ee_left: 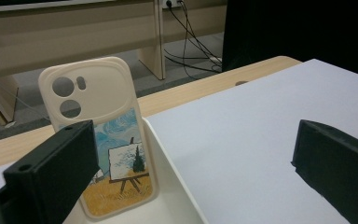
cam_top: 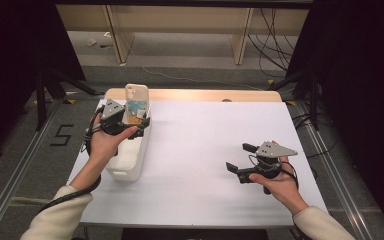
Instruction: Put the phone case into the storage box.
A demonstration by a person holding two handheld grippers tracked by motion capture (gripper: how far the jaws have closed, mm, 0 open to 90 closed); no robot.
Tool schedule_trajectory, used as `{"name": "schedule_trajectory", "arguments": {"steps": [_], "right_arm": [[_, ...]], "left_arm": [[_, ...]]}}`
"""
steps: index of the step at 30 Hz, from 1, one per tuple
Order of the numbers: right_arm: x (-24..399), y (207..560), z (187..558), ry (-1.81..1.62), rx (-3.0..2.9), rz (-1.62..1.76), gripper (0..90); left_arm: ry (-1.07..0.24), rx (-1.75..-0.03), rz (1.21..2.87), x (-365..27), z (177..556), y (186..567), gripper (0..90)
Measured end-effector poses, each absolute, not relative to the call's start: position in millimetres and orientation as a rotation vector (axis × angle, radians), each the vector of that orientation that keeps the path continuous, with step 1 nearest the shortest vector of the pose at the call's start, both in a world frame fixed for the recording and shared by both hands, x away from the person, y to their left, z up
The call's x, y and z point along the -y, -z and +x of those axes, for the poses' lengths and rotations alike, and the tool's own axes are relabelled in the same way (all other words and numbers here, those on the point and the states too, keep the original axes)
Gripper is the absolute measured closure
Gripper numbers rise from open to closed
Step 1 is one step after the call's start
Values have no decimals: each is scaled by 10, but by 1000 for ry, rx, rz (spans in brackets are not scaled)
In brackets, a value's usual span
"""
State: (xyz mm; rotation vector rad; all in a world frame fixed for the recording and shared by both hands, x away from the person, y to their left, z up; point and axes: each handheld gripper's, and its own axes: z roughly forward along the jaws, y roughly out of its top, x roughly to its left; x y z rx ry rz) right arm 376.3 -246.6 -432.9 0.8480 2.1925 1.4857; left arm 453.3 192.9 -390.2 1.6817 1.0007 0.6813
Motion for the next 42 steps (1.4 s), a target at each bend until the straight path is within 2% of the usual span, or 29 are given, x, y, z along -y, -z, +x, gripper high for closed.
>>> {"name": "schedule_trajectory", "arguments": {"steps": [42], "right_arm": [[2475, 4327, 3773, -1489, -2187, 854, 79]], "left_arm": [[-620, -906, 1705, -1863, 4131, 3972, 0]]}}
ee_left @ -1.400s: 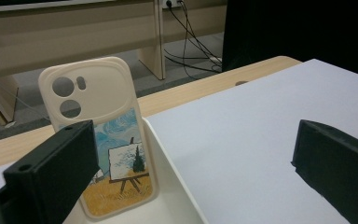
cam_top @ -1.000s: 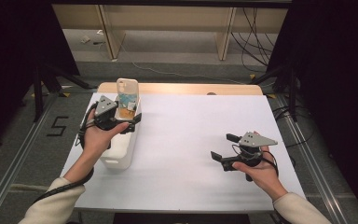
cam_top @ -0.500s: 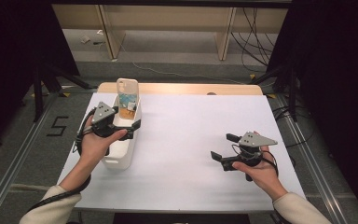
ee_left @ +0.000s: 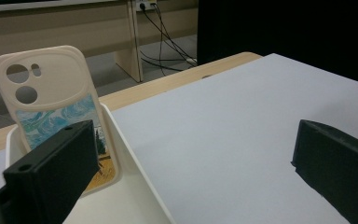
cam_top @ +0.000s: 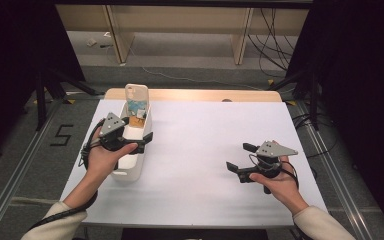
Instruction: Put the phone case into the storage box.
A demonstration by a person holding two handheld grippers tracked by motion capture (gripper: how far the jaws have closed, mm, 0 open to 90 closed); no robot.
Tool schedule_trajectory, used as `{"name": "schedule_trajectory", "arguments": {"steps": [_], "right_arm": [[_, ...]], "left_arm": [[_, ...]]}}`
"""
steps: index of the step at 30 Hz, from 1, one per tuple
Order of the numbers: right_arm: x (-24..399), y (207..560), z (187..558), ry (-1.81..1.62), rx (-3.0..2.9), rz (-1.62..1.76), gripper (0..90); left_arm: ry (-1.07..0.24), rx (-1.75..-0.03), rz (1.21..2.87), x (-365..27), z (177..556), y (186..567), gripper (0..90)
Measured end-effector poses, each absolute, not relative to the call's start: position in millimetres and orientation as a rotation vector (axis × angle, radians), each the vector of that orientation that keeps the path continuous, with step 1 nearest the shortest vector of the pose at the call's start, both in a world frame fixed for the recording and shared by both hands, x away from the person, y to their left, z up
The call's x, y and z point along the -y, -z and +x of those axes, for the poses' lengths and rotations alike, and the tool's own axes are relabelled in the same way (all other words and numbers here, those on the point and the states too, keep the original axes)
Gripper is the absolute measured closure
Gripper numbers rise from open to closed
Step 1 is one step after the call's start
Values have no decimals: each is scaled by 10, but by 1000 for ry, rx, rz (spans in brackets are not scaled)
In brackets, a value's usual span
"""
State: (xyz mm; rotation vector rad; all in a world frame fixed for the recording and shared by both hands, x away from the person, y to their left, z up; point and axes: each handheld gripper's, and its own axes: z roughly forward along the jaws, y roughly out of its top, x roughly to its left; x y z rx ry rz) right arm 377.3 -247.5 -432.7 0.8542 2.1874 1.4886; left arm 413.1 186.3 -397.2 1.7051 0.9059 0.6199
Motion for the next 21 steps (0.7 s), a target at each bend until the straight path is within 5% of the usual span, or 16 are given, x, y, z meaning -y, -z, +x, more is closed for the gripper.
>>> {"name": "schedule_trajectory", "arguments": {"steps": [21], "right_arm": [[2478, 4324, 3777, -1487, -2183, 854, 79]], "left_arm": [[-577, -854, 1712, -1866, 3991, 4014, 0]]}}
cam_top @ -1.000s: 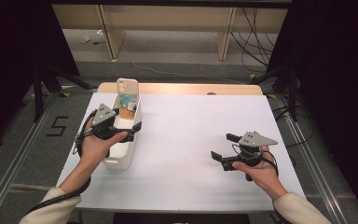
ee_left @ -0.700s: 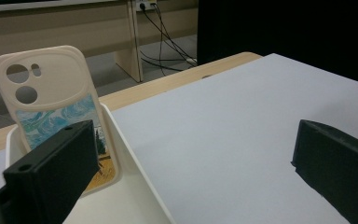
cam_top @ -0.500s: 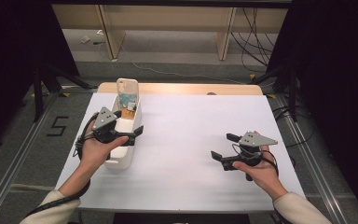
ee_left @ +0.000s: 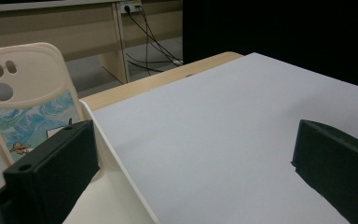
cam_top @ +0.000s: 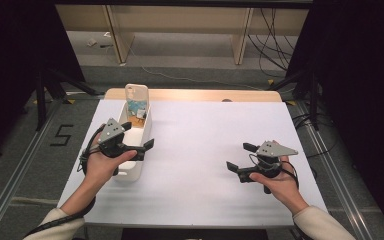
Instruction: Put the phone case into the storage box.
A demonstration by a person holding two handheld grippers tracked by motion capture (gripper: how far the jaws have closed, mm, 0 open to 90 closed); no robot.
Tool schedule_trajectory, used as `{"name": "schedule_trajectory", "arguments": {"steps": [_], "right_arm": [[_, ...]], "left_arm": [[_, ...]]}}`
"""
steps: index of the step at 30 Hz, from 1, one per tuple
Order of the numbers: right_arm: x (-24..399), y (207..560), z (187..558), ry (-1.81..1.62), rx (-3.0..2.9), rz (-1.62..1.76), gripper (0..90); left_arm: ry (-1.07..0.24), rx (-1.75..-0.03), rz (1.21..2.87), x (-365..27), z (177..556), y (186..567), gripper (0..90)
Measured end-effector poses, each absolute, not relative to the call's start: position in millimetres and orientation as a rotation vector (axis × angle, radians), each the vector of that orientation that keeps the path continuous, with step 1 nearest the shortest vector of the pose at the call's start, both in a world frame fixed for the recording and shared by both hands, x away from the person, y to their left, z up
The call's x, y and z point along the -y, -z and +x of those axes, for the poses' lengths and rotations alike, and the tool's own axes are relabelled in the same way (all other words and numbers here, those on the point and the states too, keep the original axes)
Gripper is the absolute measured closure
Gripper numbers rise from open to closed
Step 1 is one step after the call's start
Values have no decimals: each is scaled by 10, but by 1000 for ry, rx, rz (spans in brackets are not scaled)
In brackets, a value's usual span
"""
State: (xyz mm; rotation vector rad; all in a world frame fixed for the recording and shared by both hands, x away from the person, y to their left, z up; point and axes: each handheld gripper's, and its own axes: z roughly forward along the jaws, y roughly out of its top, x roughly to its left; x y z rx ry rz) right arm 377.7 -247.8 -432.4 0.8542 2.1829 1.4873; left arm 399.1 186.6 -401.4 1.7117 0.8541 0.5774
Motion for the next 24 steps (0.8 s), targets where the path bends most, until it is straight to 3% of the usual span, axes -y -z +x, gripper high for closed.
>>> {"name": "schedule_trajectory", "arguments": {"steps": [24], "right_arm": [[2484, 4324, 3775, -1486, -2182, 850, 79]], "left_arm": [[-551, -833, 1725, -1927, 3852, 4077, 0]]}}
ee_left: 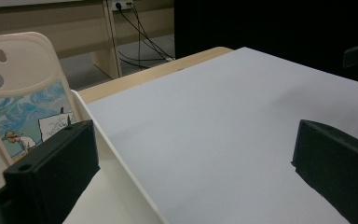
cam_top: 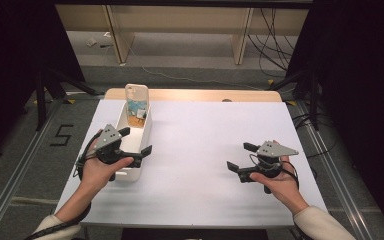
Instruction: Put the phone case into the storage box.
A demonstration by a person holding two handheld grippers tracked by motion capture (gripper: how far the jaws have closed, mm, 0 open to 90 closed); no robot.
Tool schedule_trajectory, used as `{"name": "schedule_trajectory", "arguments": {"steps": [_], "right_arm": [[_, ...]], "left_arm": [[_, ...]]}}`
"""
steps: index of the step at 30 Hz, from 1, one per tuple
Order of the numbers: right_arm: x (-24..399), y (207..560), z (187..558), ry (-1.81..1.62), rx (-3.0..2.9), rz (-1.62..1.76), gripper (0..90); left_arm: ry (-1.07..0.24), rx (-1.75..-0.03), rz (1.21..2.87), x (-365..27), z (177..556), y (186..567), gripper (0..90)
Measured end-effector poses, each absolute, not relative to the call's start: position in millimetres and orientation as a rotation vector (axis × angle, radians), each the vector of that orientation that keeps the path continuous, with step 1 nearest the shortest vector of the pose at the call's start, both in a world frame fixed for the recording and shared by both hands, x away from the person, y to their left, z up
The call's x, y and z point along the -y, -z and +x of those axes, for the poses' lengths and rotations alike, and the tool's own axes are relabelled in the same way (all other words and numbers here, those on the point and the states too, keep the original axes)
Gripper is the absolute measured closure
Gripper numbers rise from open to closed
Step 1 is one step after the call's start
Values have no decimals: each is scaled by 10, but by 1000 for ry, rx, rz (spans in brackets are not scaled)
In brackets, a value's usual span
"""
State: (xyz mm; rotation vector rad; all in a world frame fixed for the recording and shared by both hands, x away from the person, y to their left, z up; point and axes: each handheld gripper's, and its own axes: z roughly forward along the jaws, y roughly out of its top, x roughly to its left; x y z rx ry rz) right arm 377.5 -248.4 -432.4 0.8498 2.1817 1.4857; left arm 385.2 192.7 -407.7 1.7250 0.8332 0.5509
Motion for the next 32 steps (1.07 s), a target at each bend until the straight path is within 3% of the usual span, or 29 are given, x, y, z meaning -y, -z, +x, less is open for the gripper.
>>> {"name": "schedule_trajectory", "arguments": {"steps": [32], "right_arm": [[2483, 4325, 3781, -1490, -2181, 845, 79]], "left_arm": [[-562, -832, 1709, -1961, 3779, 4118, 0]]}}
